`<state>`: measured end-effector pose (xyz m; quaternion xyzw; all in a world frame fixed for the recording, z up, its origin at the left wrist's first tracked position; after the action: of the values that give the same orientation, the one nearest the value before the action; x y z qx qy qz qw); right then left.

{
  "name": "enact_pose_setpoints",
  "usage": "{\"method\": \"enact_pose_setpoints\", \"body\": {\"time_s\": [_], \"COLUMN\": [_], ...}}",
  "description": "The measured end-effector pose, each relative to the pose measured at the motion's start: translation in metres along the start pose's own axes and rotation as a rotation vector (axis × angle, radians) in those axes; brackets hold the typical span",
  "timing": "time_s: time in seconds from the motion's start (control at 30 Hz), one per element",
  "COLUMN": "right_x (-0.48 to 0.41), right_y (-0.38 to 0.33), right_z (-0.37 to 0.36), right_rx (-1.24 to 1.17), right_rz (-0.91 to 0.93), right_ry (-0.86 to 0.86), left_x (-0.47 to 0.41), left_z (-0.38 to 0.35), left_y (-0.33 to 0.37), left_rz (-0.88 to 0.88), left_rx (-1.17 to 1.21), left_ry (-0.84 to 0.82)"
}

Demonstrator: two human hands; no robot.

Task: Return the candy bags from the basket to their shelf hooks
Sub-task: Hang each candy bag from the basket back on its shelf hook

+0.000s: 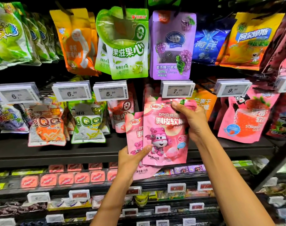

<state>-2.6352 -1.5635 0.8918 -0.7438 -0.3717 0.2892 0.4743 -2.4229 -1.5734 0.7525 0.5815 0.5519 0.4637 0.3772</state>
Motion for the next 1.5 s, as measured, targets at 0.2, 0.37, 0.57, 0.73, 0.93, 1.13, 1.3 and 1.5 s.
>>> {"method": "enact_pose_setpoints", "body": {"time_s": [0.2, 0.37, 0.57, 0.73, 0.93, 1.13, 1.3, 1.5], "right_x": [0.01, 0.011, -0.006, -0.023, -0.031, -0.032, -0.039, -0.05], "right_y": [0.003, 0.006, 0.008, -0.004, -0.009, -0.004, -0.002, 0.002], "right_z": [0.001, 0.001, 0.003, -0.006, -0.011, -0.004, -0.003, -0.004], "right_rx": [-0.016, -0.025, -0.042, 0.01, -0.006, -0.003, 0.026, 0.068], "right_rz": [0.022, 0.041, 0.072, 0.16, 0.18, 0.169, 0.132, 0.099], "right_ry": [-0.004, -0.004, 0.063, 0.109, 0.1, 0.124, 0.12, 0.136], "left_x": [0.01, 0.009, 0.004, 0.0, -0.008, -0.008, -0.008, -0.009], "left_z": [0.004, 0.008, -0.001, -0.011, -0.017, -0.019, -0.021, -0.022], "left_y": [-0.008, -0.007, -0.003, 0.01, 0.016, 0.007, 0.005, 0.011], "left_rz": [0.054, 0.061, 0.034, 0.012, 0.017, 0.049, 0.069, 0.062], "left_rx": [-0.008, 0.001, -0.022, 0.013, 0.01, 0.018, 0.022, -0.011], "left_ry": [-0.01, 0.004, -0.011, 0.005, 0.016, 0.014, 0.021, 0.03]}}
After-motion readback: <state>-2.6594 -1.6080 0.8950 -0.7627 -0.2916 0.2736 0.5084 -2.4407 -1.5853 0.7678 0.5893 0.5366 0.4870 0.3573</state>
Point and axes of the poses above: each hand's wrist, its own x-axis away from the middle knuckle, its own z-axis out of the back of the hand, y = z × x, the point moved 8 cm from there along -x, towards the middle knuckle, and after that the axes turned 13 degrees about y, right-handed, at the moved point
